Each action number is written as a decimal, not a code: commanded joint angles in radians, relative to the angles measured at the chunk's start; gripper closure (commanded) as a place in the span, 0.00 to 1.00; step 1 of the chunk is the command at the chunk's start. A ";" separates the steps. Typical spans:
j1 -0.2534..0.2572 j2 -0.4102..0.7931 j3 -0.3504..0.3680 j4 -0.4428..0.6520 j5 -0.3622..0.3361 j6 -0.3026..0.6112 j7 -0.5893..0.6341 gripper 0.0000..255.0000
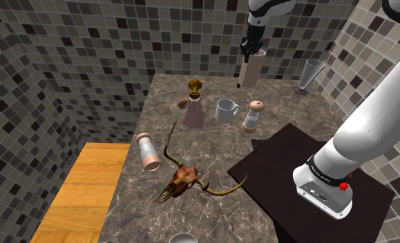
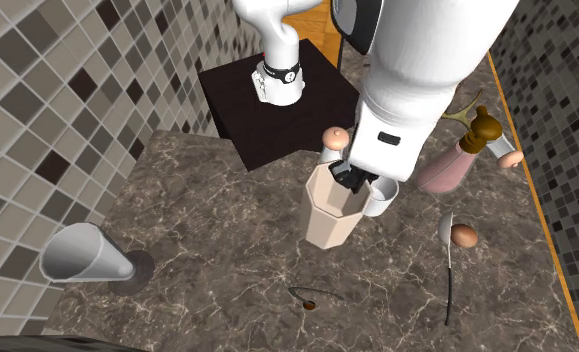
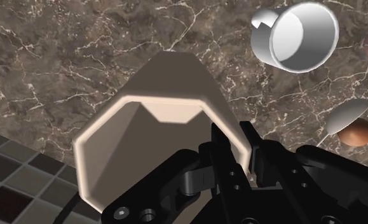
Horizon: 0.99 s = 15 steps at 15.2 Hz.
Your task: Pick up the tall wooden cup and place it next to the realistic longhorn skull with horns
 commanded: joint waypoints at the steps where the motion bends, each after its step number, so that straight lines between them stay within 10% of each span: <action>1: 0.000 -0.012 0.000 0.016 -0.002 -0.027 0.001 1.00; 15: 0.000 -0.037 0.000 0.175 -0.007 -0.211 0.006 1.00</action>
